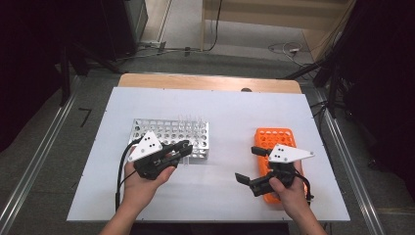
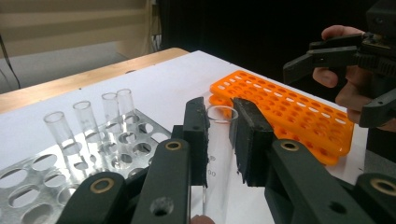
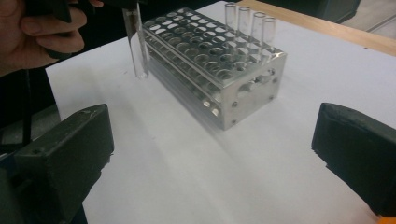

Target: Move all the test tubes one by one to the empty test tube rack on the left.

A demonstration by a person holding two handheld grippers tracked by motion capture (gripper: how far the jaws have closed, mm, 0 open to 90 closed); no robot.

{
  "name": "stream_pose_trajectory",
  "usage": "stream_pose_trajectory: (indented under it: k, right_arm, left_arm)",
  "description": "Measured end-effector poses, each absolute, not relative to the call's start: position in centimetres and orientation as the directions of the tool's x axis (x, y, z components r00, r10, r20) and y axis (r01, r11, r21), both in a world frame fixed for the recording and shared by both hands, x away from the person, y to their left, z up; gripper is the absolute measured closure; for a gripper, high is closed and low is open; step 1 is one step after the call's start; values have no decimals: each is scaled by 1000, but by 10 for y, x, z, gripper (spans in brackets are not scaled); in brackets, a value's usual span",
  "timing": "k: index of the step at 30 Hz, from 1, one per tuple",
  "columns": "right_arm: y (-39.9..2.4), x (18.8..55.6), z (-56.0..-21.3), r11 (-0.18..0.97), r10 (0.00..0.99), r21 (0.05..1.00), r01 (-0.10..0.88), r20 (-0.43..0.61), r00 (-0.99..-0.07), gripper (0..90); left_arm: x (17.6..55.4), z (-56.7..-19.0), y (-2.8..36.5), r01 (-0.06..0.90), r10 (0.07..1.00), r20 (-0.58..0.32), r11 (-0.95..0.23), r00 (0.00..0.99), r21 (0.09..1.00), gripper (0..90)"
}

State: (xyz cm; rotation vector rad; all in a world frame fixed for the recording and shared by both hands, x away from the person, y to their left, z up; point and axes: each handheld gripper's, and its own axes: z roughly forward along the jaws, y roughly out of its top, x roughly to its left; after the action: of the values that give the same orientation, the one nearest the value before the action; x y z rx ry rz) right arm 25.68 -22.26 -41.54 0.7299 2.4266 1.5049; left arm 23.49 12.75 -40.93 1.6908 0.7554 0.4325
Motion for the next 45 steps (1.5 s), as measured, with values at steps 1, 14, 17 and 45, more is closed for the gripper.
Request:
stream_pose_trajectory:
  k: [1,14,17,45]
  right_arm:
    - [-226,256,-416,361,509,880,309,92,-856,0]
    - [-265,249,-425,348,572,880,324,74,-817,0]
    - [-274,247,-426,338,584,883,327,76,-808,0]
    - [-321,249,-435,280,678,890,361,83,-731,0]
  left_arm:
    - [235,-409,128,252,684,-106,-117,722,961,755]
    - [246,-401,141,244,713,-98,-105,694,964,755]
    - [251,-398,144,241,723,-98,-97,684,966,755]
    - [319,-396,163,264,805,-114,-54,582,963,755]
